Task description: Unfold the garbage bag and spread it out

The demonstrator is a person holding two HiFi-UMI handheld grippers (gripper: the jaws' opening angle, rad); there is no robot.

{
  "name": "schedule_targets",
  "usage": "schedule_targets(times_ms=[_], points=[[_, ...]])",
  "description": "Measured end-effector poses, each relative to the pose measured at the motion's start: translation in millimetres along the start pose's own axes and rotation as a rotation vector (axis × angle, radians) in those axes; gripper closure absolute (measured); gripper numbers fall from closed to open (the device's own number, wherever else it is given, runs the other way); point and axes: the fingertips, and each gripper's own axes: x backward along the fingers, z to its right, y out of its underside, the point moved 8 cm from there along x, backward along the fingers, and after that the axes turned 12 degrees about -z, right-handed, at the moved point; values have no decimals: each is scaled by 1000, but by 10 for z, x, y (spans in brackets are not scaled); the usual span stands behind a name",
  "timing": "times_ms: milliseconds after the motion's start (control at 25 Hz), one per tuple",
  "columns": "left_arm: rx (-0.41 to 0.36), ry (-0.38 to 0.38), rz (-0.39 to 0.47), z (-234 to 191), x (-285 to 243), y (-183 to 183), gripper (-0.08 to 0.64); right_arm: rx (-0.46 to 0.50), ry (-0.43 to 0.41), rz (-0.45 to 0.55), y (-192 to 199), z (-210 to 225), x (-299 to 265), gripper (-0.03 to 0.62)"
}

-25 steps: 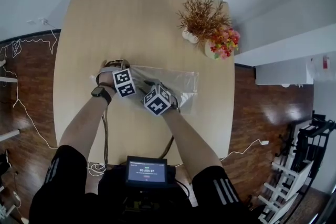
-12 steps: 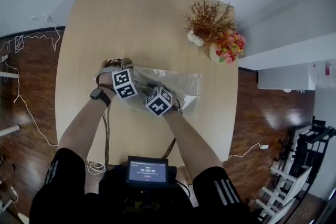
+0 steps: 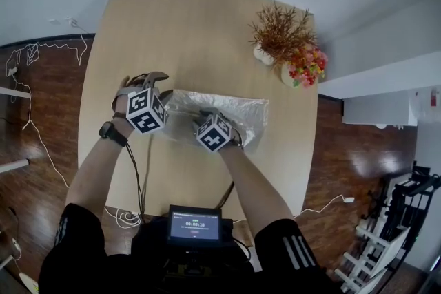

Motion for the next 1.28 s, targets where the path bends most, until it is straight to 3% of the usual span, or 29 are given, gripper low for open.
schedule_targets(times_ms=[160,280,680,760,1280], points=[[42,-17,22,-97,232,135,379,0,-1,-3,-11,2,-14,400],[28,28,37,-17,358,261,386,3,-2,-6,-5,4,-13,400],[-205,169,-88,450,270,761,411,4,-3,-7,-8,-5,-1,399],[-230,175,-105,484,226,818,444,5,-3,-6,-11,-4,-1,399],[-240,230,-217,448,-306,1103,435,9,-5,2,-3,-3,-4,399]])
